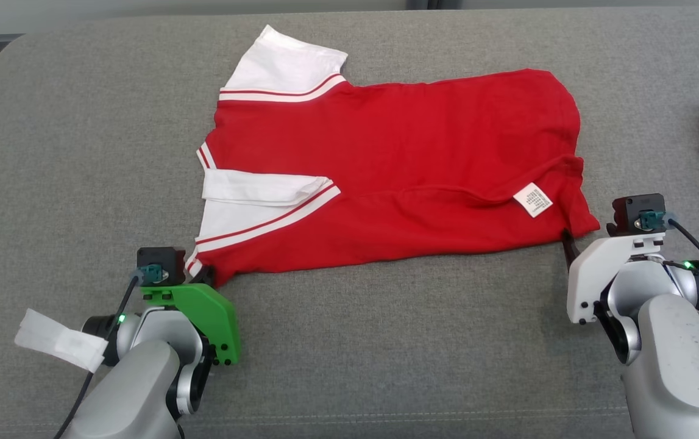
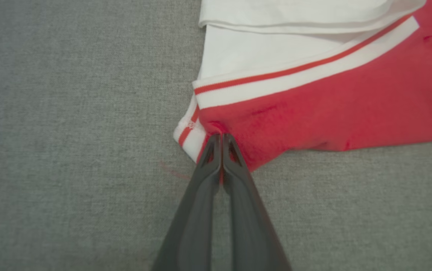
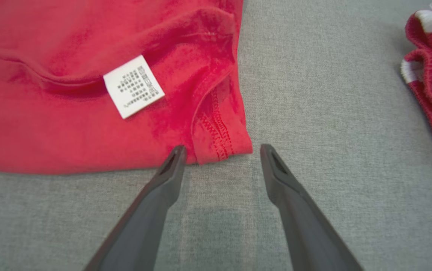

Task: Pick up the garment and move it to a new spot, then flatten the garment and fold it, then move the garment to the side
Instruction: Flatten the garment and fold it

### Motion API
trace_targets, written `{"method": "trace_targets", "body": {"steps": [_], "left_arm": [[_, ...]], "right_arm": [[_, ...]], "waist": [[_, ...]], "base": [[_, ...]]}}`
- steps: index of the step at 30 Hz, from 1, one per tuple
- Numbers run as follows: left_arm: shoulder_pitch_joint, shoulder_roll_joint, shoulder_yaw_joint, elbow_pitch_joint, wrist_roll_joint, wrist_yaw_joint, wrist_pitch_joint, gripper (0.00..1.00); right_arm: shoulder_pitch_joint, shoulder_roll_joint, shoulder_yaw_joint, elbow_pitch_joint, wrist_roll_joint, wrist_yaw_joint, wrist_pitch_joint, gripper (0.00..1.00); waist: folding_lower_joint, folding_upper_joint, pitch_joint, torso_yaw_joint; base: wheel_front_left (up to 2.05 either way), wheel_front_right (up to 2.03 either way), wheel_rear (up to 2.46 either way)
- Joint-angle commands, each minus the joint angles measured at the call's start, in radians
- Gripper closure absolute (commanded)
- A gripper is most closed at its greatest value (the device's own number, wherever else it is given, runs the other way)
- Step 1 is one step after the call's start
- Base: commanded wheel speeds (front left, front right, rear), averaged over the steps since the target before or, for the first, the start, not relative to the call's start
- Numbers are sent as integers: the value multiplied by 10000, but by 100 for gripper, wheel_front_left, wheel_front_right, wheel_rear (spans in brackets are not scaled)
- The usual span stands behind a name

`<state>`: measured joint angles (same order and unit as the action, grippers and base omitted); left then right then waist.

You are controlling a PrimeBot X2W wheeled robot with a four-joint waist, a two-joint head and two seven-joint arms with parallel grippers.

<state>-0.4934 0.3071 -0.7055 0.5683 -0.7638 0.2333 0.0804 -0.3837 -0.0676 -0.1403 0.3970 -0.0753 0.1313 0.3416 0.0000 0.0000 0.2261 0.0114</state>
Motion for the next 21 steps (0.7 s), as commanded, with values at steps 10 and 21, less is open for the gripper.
{"method": "trace_targets", "body": {"steps": [10, 21], "left_arm": [[-254, -4, 16, 184, -105, -51, -182, 100], [-354, 13, 70, 353, -141, -7, -377, 100]], "right_arm": [[-26, 44, -262, 22, -483, -12, -159, 74], [-233, 90, -547, 308, -594, -12, -351, 100]], "waist": [[0, 0, 105, -56], [0, 0, 144, -17]], "base": [[0, 0, 0], [0, 0, 0]]}}
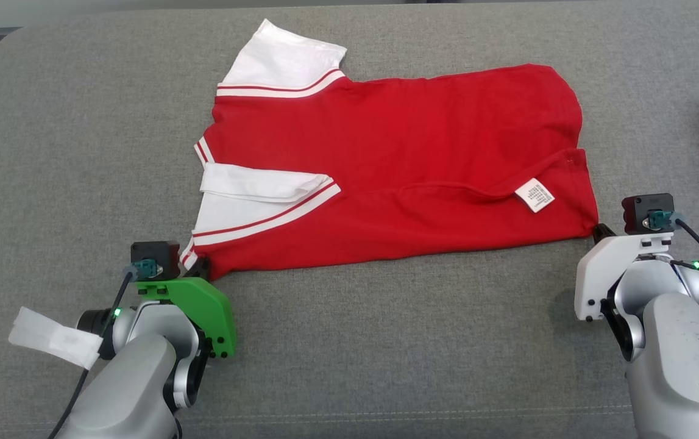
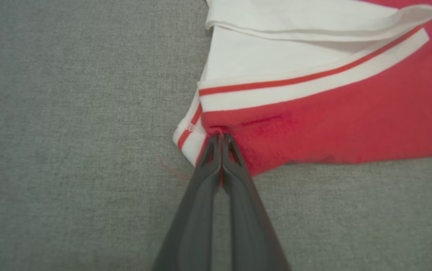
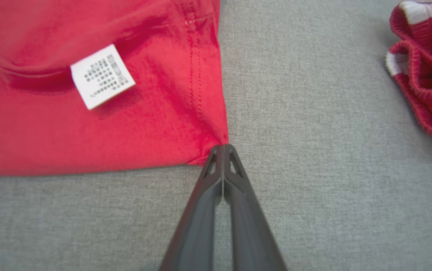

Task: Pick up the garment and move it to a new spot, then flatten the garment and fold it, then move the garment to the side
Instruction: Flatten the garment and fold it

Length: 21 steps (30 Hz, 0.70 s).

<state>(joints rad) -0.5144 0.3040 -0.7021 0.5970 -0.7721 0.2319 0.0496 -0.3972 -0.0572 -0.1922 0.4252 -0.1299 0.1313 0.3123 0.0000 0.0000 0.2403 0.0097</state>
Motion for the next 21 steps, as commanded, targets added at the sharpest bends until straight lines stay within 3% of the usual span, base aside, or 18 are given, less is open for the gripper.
{"method": "trace_targets", "body": {"steps": [1, 11, 21], "left_arm": [[-155, 41, 38, 83, -57, 9, -70, 100], [293, 132, 86, 69, -201, -31, -335, 100], [1052, 512, 207, -485, -523, -19, -274, 100]], "right_arm": [[-124, -11, -46, 60, -41, -12, -67, 100], [226, -31, 32, 66, 722, -12, -41, 100], [1661, -1011, 655, -1151, 2437, -13, 766, 100]], "waist": [[0, 0, 2, 3], [0, 0, -279, 78], [0, 0, -769, 40]], "base": [[0, 0, 0], [0, 0, 0], [0, 0, 0]]}}
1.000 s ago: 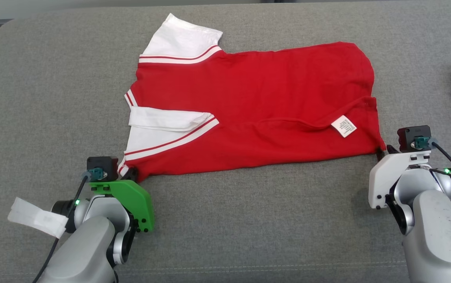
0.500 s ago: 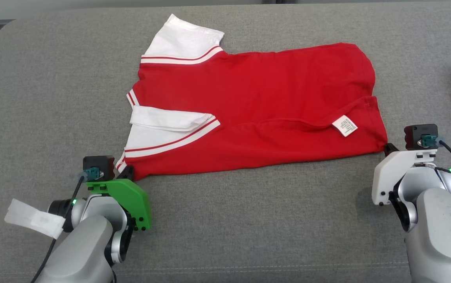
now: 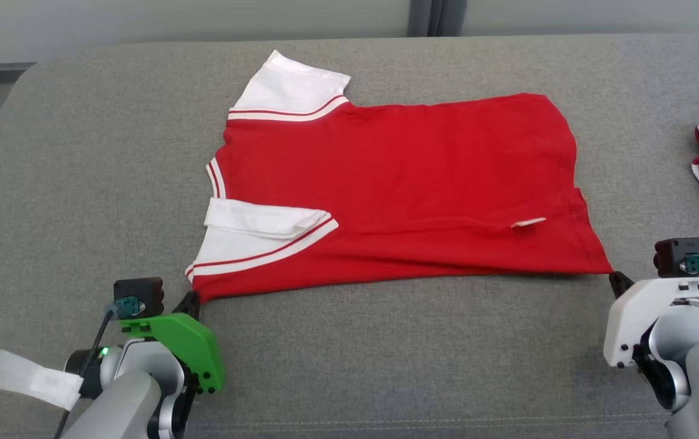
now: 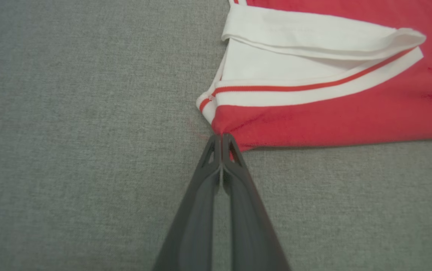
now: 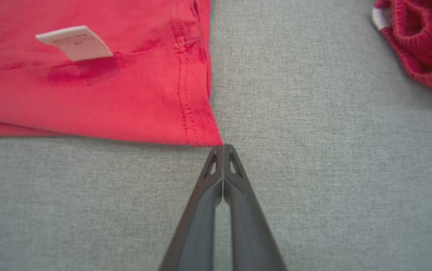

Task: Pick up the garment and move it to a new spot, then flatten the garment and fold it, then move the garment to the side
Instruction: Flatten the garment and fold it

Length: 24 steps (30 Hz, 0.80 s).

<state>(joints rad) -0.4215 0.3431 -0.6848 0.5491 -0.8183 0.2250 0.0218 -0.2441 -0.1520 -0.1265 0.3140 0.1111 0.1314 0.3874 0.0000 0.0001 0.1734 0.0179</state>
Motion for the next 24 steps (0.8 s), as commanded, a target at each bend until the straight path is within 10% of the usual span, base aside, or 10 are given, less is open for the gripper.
{"method": "trace_targets", "body": {"steps": [1, 24], "left_arm": [[212, 169, 42, -113, -86, 79, 12, 100], [2964, 1108, -379, -2888, -209, 1288, 447, 100]], "right_arm": [[279, -152, 25, -209, 186, -15, 94, 100], [3041, -487, -388, -2577, 1201, -15, 1584, 100]], "waist": [[0, -1, -151, -65], [0, -1, -1101, -89]], "base": [[0, 0, 0], [0, 0, 0]]}}
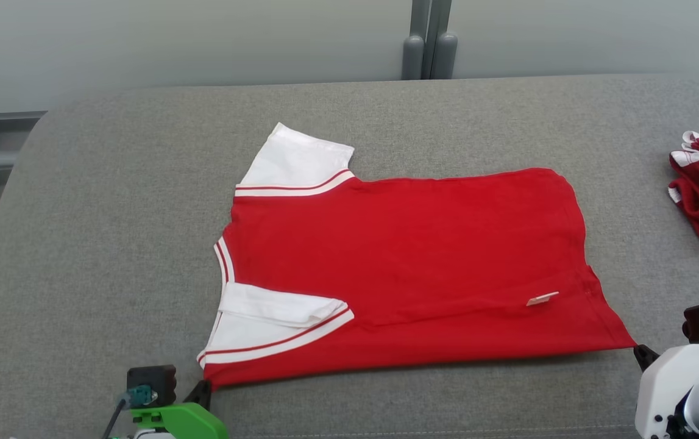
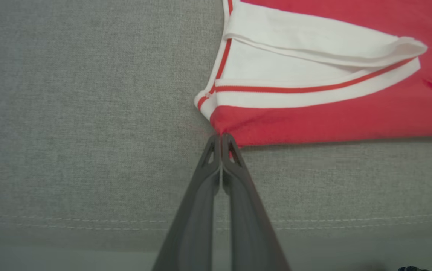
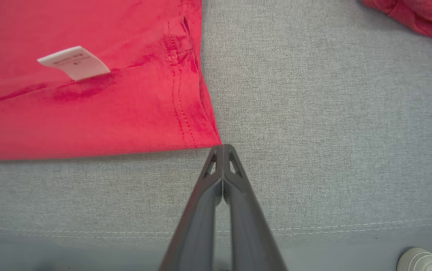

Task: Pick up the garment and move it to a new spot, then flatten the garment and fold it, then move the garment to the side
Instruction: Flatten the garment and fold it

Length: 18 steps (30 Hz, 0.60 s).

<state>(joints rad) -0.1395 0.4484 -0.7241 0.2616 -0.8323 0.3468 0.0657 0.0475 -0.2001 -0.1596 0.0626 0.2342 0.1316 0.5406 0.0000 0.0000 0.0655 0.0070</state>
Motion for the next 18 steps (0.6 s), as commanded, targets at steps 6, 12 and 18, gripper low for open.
{"method": "trace_targets", "body": {"steps": [6, 12, 18], "left_arm": [[530, -53, -86, -230, -110, 252, -30, 100], [664, -96, -94, -129, -210, 340, 5, 100], [691, -37, -51, 60, -261, 365, 53, 100]], "right_arm": [[408, 89, -185, -66, -198, -17, 292, 100], [736, 202, -89, -71, -280, -17, 648, 100], [857, 330, -98, -108, -369, -17, 632, 100]], "waist": [[0, 0, -139, 77], [0, 0, -231, 86], [0, 0, -181, 48]], "base": [[0, 0, 0], [0, 0, 0], [0, 0, 0]]}}
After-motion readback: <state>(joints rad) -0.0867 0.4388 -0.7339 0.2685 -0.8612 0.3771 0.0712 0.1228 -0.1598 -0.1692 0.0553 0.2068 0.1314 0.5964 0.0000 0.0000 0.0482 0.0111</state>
